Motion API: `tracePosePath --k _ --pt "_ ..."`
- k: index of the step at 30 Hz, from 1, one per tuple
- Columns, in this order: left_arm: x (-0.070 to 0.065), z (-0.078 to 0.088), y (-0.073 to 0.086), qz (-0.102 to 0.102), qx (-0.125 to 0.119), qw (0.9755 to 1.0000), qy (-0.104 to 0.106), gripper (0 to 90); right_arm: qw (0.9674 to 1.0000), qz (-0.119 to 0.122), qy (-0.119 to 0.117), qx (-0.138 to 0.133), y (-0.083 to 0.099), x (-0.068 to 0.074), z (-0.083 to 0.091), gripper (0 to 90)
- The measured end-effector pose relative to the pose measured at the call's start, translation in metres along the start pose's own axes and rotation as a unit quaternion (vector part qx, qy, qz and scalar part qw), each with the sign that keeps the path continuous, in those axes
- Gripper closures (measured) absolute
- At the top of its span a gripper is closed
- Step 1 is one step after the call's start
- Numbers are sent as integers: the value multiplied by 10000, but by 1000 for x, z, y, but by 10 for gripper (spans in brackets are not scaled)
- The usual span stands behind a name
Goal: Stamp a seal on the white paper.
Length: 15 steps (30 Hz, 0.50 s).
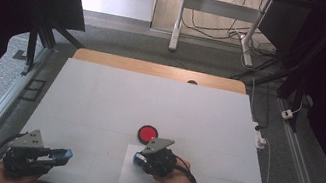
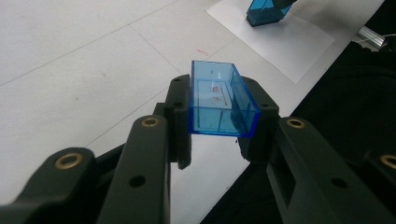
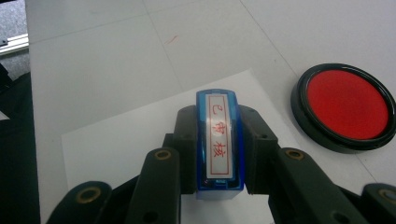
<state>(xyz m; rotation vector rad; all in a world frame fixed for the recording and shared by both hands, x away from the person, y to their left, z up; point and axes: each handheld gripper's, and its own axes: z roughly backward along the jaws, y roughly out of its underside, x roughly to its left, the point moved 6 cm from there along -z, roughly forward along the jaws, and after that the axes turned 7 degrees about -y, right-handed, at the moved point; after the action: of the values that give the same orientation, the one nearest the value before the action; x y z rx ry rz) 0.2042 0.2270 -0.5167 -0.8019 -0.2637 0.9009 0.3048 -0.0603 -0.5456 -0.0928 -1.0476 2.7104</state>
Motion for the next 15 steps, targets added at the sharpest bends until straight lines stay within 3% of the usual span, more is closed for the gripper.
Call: tracePosePath --k 6,15 --pt "0 0 0 2 4 10000 5 675 9999 86 54 56 0 1 0 714" --pt "0 0 0 6 -3 10000 11 675 9992 -277 -245 -166 3 -6 1 714"
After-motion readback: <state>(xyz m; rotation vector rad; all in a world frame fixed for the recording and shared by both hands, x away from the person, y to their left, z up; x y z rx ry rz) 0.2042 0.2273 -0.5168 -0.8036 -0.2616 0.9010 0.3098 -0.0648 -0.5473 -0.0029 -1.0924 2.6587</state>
